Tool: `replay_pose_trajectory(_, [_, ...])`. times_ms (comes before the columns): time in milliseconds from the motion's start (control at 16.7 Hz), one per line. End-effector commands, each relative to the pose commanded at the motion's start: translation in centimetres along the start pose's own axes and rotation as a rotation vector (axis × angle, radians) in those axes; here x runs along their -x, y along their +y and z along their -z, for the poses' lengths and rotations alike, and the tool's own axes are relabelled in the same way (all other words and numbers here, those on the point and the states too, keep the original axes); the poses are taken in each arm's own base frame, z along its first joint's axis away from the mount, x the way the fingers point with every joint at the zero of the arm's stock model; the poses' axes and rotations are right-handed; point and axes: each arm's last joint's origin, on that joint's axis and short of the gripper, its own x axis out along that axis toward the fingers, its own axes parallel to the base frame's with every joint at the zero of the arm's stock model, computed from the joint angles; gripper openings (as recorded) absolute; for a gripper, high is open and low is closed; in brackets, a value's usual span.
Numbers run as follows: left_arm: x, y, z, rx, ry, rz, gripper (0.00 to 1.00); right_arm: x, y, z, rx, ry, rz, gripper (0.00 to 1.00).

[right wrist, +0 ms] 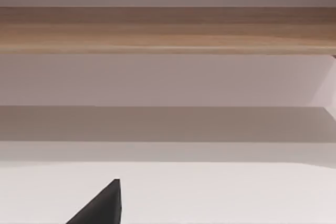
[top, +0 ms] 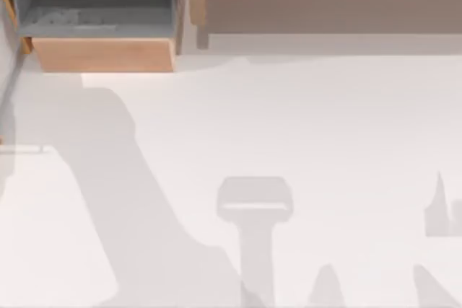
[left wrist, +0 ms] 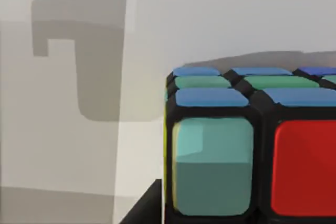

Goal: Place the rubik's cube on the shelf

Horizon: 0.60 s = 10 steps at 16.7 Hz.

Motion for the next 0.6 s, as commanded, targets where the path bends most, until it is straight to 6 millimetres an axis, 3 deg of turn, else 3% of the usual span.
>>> replay_pose_trajectory(420, [2.6, 0.0, -0.2, 0.018, 0.013, -0.004, 0.0, 0.0, 0.0, 0.0, 0.0, 0.0, 0.0, 1.0])
replay_pose_trajectory(600, [2.8, -0.1, -0.6, -0.002, -0.006, 0.002, 0.0, 0.0, 0.0, 0.0, 0.0, 0.0, 0.0, 1.0])
